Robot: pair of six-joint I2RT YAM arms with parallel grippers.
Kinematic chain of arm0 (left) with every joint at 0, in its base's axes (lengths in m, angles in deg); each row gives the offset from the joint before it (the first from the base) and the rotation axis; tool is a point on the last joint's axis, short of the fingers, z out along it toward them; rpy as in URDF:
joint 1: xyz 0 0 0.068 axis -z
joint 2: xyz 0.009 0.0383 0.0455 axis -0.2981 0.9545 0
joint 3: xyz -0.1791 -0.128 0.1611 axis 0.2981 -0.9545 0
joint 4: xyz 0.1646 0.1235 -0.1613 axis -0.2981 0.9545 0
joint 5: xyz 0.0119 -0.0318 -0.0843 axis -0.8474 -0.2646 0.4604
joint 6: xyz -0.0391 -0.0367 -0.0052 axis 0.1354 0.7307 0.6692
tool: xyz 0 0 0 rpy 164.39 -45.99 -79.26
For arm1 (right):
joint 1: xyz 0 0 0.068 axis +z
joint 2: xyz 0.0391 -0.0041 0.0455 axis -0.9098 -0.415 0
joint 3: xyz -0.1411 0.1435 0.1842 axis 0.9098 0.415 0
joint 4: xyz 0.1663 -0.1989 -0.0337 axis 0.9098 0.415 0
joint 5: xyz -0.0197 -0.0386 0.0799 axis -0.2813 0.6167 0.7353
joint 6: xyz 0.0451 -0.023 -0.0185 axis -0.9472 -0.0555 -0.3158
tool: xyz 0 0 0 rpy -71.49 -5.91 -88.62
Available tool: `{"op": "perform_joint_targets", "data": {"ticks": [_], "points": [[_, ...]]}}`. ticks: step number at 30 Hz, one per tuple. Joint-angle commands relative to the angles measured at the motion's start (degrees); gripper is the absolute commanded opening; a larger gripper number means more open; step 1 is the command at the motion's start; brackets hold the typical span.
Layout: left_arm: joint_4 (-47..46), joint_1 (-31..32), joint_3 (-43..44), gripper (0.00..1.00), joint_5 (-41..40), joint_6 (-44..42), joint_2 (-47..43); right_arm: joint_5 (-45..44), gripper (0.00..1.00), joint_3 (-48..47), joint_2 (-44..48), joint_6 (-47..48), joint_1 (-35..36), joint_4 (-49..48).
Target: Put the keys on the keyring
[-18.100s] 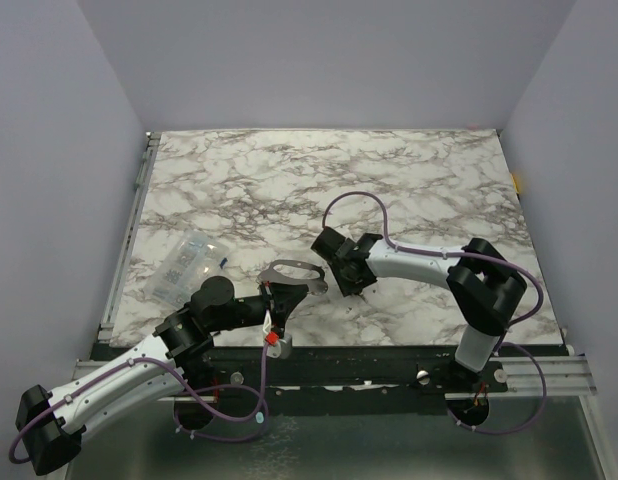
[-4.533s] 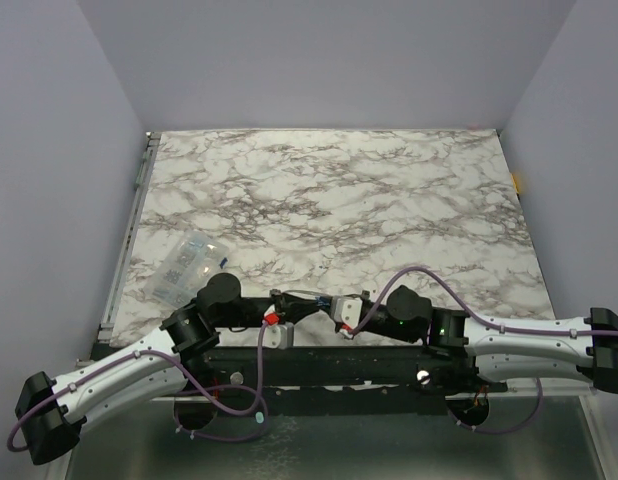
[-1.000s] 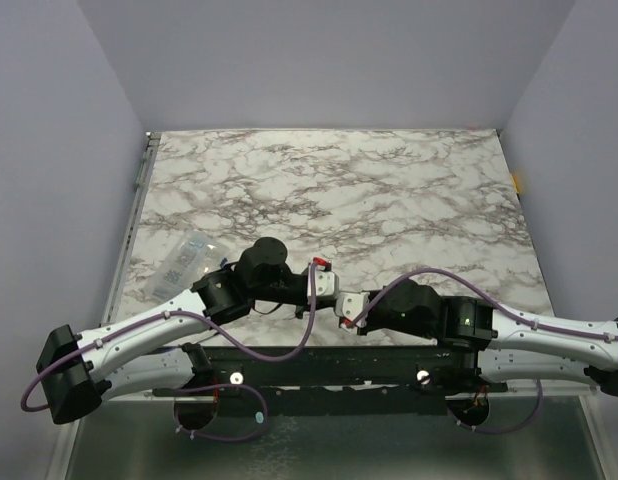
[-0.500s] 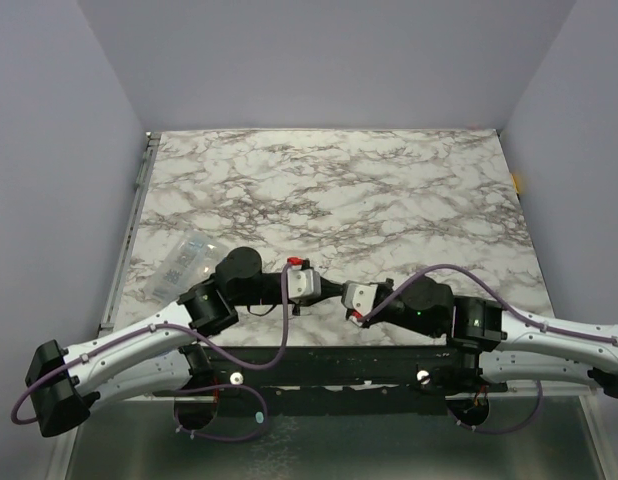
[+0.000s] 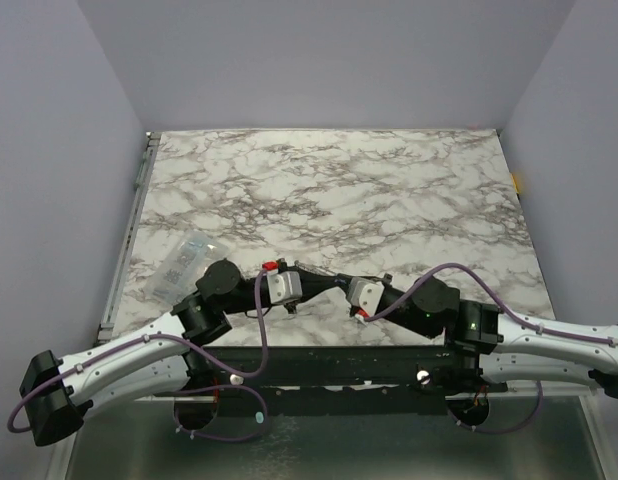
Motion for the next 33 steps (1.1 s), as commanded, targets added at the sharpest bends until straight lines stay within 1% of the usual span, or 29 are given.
{"op": "perform_joint_targets", "data": {"ticks": [1, 6, 8, 10, 18, 23, 28, 30, 31, 33], "points": [[-8.6, -0.5, -2.6, 0.00, -0.4, 4.7, -1.8, -1.2, 0.01, 1.3, 1.9, 0.0, 0.4, -11.5], [-17.3, -1.4, -5.0, 0.00, -0.6, 10.4, -1.4, -1.3, 0.01, 2.8, 1.7, 0.6, 0.4, -16.6], [-19.7, -1.6, -5.6, 0.00, -1.1, 11.0, -1.0, -1.1, 0.01, 3.2, 1.4, 1.0, 0.4, -19.4], [-21.5, -1.9, -6.0, 0.00, -2.0, 13.3, -0.7, -0.9, 0.01, 3.4, 0.9, 1.3, 0.4, -21.2], [-32.4, -3.1, -8.7, 0.00, -2.8, 19.0, -0.4, 0.8, 0.01, 4.1, -0.7, 1.6, 0.4, -25.7], [-33.3, -3.7, -9.2, 0.00, -2.5, 19.6, -0.5, 1.7, 0.01, 4.9, -0.8, 1.0, 0.4, -28.9], [-33.2, -4.2, -9.7, 0.00, -1.1, 18.0, -0.4, 2.0, 0.01, 4.7, -0.7, 0.9, 0.4, -29.5], [-32.7, -4.8, -10.0, 0.13, -0.5, 16.8, -1.0, 1.9, 0.01, 4.8, -0.2, 0.8, 0.4, -29.2], [-32.2, -5.0, -10.1, 0.16, -0.5, 16.2, -1.5, 1.7, 0.01, 4.7, 0.2, 0.8, 0.4, -28.6], [-30.6, -5.5, -10.3, 0.21, -0.4, 14.9, -2.6, 1.4, 0.01, 4.5, 1.0, 1.0, 0.4, -26.9]]}}
